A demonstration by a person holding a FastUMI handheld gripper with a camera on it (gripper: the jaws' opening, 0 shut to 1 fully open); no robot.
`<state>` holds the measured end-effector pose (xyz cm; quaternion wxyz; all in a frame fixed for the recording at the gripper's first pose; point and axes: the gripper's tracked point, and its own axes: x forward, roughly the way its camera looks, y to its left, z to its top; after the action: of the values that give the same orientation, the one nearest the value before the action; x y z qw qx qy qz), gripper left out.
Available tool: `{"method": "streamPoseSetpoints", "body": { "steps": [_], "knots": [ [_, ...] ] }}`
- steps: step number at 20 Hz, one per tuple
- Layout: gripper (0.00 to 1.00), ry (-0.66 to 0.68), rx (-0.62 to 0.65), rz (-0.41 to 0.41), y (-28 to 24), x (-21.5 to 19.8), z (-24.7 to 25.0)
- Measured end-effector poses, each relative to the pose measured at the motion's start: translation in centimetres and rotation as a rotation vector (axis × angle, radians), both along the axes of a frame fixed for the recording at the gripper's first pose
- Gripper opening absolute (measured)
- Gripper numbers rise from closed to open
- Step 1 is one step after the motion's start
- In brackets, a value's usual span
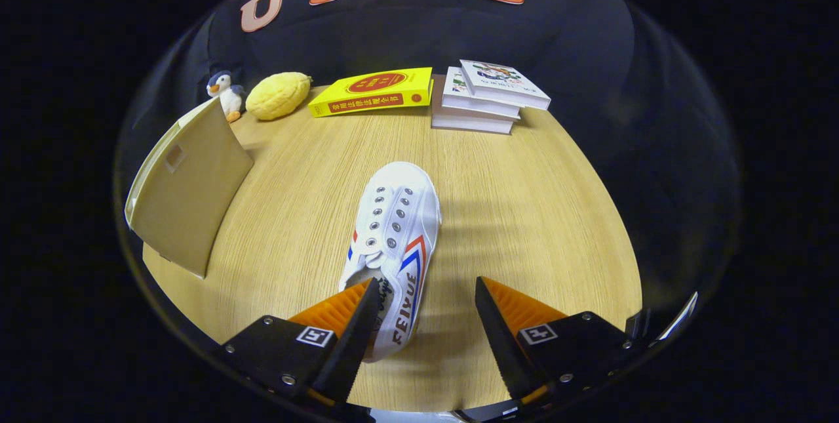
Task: Open the storage box then place both shoes into the box .Put the left shoe in first, then the right shoe, with the right side of both shoes facing outward in a uniform manner.
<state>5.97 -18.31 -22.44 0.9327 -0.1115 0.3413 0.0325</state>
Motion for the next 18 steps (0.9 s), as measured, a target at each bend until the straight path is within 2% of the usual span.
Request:
{"method": "streamPoseSetpoints", "body": {
  "steps": [7,9,11,12,13,15,18],
  "knots": [
    [0.67,0.028,-0.006,0.036,1.4,2.0,-1.6],
    [0.51,0.029,-0.004,0.043,1.9,2.4,-2.1],
    [0.31,0.012,-0.022,0.006,1.0,2.7,-2.1],
    [0.17,-0.013,-0.006,-0.038,-0.2,3.0,-2.1],
    [0.01,-0.023,0.061,-0.055,0.0,2.8,-1.8],
    [0.00,-0.034,0.200,-0.090,1.0,3.0,-1.5],
    [0.00,-0.082,0.286,-0.074,1.9,2.6,0.7]
  ]
}}
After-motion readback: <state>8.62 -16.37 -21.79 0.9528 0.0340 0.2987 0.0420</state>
